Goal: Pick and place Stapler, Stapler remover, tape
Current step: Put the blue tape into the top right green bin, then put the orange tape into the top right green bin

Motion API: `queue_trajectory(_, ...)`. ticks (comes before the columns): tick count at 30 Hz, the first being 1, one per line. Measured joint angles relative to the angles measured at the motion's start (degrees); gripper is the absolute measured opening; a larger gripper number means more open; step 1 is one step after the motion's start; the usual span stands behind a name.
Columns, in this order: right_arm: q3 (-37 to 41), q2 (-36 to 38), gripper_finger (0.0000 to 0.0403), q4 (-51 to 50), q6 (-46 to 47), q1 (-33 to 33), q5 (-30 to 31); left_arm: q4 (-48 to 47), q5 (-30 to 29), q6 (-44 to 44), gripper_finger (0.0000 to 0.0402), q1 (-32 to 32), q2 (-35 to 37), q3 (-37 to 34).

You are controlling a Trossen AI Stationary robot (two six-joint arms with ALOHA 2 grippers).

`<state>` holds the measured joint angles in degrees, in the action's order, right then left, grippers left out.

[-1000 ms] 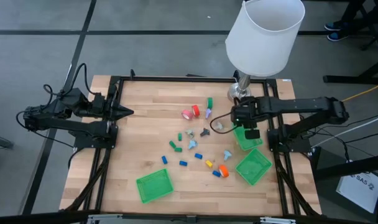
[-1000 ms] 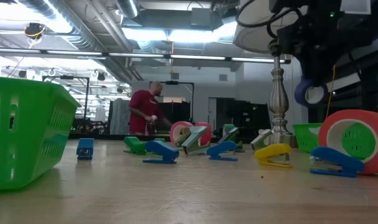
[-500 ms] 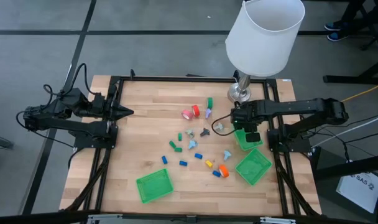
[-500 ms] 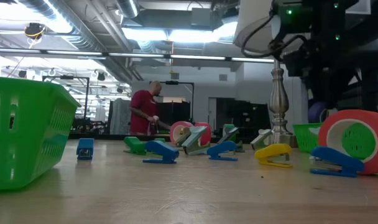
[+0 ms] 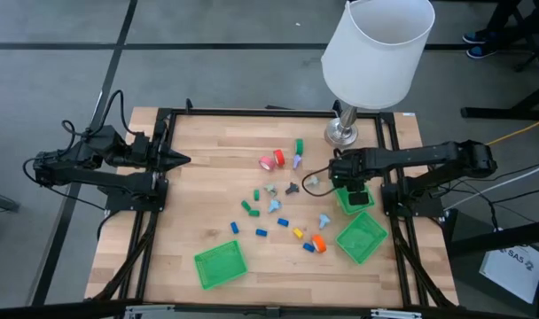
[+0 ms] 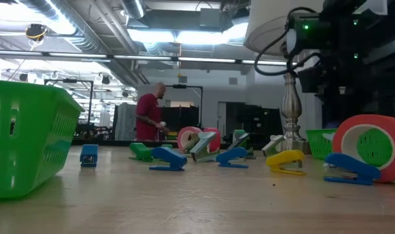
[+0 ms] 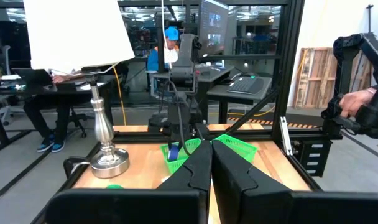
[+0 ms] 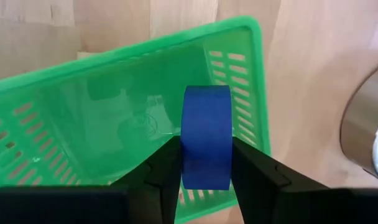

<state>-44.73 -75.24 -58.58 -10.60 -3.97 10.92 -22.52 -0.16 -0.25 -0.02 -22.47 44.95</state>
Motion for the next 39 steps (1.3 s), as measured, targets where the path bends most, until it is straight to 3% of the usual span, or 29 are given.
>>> queue_trajectory(7, 1.0, 0.0, 0.0121, 1.7, -1.7, 0.0, 0.0, 0.0, 0.0, 0.0, 0.0007, 0.0, 0.0, 0.0)
queue_trajectory(26, 0.9, 0.0, 0.0167, 1.7, 1.2, -0.4, 1.7, 0.0, 0.0, 0.0, 0.0008, 0.0, 0.0, 0.0)
queue_trajectory(34, -3.6, 0.0, 0.0167, -2.6, 3.1, -0.4, 2.4, 0.0, 0.0, 0.0, 0.0007, 0.0, 0.0, 0.0)
queue_trajectory(39, -8.6, 0.0, 0.0168, -4.3, 9.5, -0.4, 1.9, 0.0, 0.0, 0.0, 0.0007, 0.0, 0.0, 0.0)
